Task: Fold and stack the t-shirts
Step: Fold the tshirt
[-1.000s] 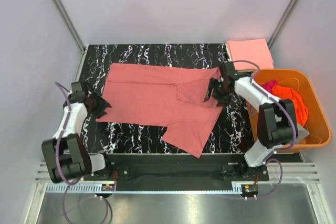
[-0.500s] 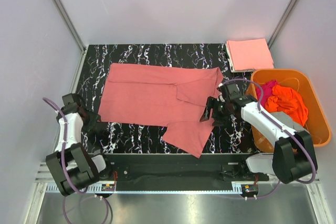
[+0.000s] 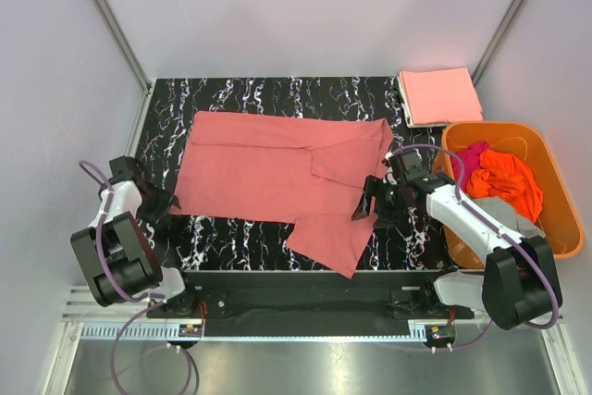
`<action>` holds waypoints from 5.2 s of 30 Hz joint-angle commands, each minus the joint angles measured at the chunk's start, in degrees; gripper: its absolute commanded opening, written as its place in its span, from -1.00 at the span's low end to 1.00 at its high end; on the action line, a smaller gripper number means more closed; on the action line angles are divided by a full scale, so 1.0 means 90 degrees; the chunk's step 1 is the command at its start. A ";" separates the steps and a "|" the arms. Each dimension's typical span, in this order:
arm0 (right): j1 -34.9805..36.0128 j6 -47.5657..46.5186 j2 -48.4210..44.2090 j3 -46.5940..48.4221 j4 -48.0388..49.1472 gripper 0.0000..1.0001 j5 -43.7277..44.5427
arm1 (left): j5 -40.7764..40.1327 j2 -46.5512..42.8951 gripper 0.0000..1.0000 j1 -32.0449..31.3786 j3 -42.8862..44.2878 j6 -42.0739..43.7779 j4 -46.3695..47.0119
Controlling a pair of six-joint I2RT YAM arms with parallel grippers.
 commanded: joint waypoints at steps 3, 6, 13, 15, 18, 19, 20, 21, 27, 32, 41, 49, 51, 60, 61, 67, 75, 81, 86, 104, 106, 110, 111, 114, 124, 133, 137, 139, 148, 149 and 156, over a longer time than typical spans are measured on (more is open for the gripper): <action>0.0020 -0.0069 -0.0193 -0.0032 0.0138 0.50 -0.0150 | 0.0173 0.0369 0.04 0.0119 0.0565 0.0137 0.0338; 0.0020 -0.0089 -0.0155 0.0007 0.0148 0.50 -0.0199 | 0.0231 0.0662 0.04 0.0197 0.0722 0.0118 0.0348; 0.0020 -0.0030 -0.0106 0.0017 0.0157 0.51 -0.0277 | 0.0193 0.0994 -0.01 0.0295 0.0732 0.0157 0.0416; 0.0010 -0.0001 -0.0106 -0.0002 0.0158 0.50 -0.0296 | 0.0300 0.1141 -0.03 0.0314 0.0712 0.0147 0.0455; 0.0020 0.0019 -0.0135 -0.0070 0.0158 0.51 -0.0306 | 0.0310 0.1287 -0.04 0.0314 0.0712 0.0118 0.0514; 0.0011 0.0048 -0.0144 -0.0090 0.0158 0.50 -0.0306 | 0.0310 0.1307 -0.05 0.0314 0.0703 0.0118 0.0562; 0.0010 0.0067 -0.0193 -0.0119 0.0158 0.51 -0.0316 | 0.0310 0.1384 -0.06 0.0324 0.0693 0.0118 0.0582; 0.0020 0.0077 -0.0213 -0.0158 0.0158 0.50 -0.0316 | 0.0339 0.1405 -0.09 0.0324 0.0693 0.0118 0.0592; 0.0010 0.0243 -0.0418 -0.0383 0.0129 0.50 -0.0268 | 0.0486 0.1542 -0.29 0.0324 0.0498 0.0011 0.0699; 0.0010 0.0750 -0.0555 -0.0598 0.0109 0.47 -0.0131 | 0.0388 0.1454 -0.56 0.0334 0.0419 0.0088 0.0719; 0.0020 0.1112 -0.0272 -0.0968 0.0127 0.23 -0.0472 | 0.0505 0.1171 -0.80 0.0334 0.0371 0.0157 0.0680; 0.0020 0.1424 0.0069 -0.1427 0.0440 0.10 -0.0696 | 0.0564 0.0946 -1.00 0.0334 0.0185 0.0186 0.0680; 0.0020 0.1512 0.0080 -0.1486 0.0548 0.08 -0.0697 | 0.0574 0.0936 -1.00 0.0344 0.0156 0.0176 0.0670; 0.0108 0.1854 0.0022 -0.1994 0.1173 -0.04 -0.0970 | 0.0613 0.0907 -1.00 0.0334 0.0175 0.0186 0.0670; 0.0118 0.1874 0.0050 -0.2033 0.1202 -0.04 -0.0970 | 0.0613 0.0897 -1.00 0.0344 0.0175 0.0186 0.0680; 0.0381 0.2060 0.0177 -0.2160 0.1466 -0.03 -0.1000 | 0.0632 0.0887 -1.00 0.0334 0.0166 0.0225 0.0680; 0.0499 0.2235 0.0304 -0.2248 0.1593 -0.04 -0.0863 | 0.0671 0.0936 -1.00 0.0334 0.0205 0.0215 0.0680; 0.0499 0.2255 0.0548 -0.2248 0.1730 -0.08 -0.0843 | 0.0691 0.0965 -1.00 0.0344 0.0224 0.0225 0.0670; 0.0508 0.2352 0.0481 -0.2317 0.1750 -0.42 -0.0775 | 0.0720 0.0975 -1.00 0.0344 0.0302 0.0245 0.0661; 0.0499 0.2178 -0.1375 -0.1946 0.0422 -1.00 -0.0306 | 0.0779 0.0273 -1.00 0.0334 0.0039 0.0284 0.0446; 0.0508 0.2138 -0.1492 -0.1897 0.0247 -1.00 -0.0297 | 0.0769 0.0165 -1.00 0.0334 -0.0039 0.0284 0.0426; 0.0499 0.2070 -0.1794 -0.1819 -0.0046 -1.00 -0.0297 | 0.0633 -0.0079 -1.00 0.0334 -0.0108 0.0323 0.0309; 0.0499 0.2031 -0.1892 -0.1809 -0.0115 -1.00 -0.0297 | 0.0594 -0.0196 -1.00 0.0334 -0.0118 0.0333 0.0260; 0.0508 0.2011 -0.2068 -0.1799 -0.0330 -1.00 -0.0345 | 0.0418 -0.0450 -1.00 0.0334 -0.0127 0.0323 0.0143; 0.0499 0.1992 -0.2430 -0.1429 -0.1014 -1.00 -0.0463 | 0.0125 -0.1163 -1.00 0.0334 -0.0215 0.0420 -0.0140; 0.0499 0.1572 -0.1650 -0.0190 -0.1355 -1.00 0.0005 | 0.0320 -0.1115 -1.00 0.0217 0.0028 0.0450 -0.0170; 0.0401 0.1017 -0.0802 0.0680 -0.1570 -1.00 0.0435 | 0.0271 -0.0842 -1.00 -0.0104 0.0467 0.0275 -0.0043; 0.0246 0.0850 -0.0507 0.1158 -0.1678 -1.00 0.0533 | 0.0213 -0.0647 -1.00 -0.0212 0.0643 0.0187 -0.0004; -0.0965 -0.0049 0.1250 0.2916 -0.1669 -1.00 0.0202 | 0.0388 0.0456 -1.00 -0.0417 0.1425 -0.0203 0.0483; -0.1024 -0.0069 0.1542 0.3043 -0.1669 -1.00 0.0134 | 0.0407 0.0554 -1.00 -0.0447 0.1522 -0.0253 0.0543; -0.1318 -0.0216 0.2657 0.4254 -0.1678 -1.00 0.0055 | 0.0495 0.1648 -1.00 -0.0691 0.2566 -0.0536 0.0690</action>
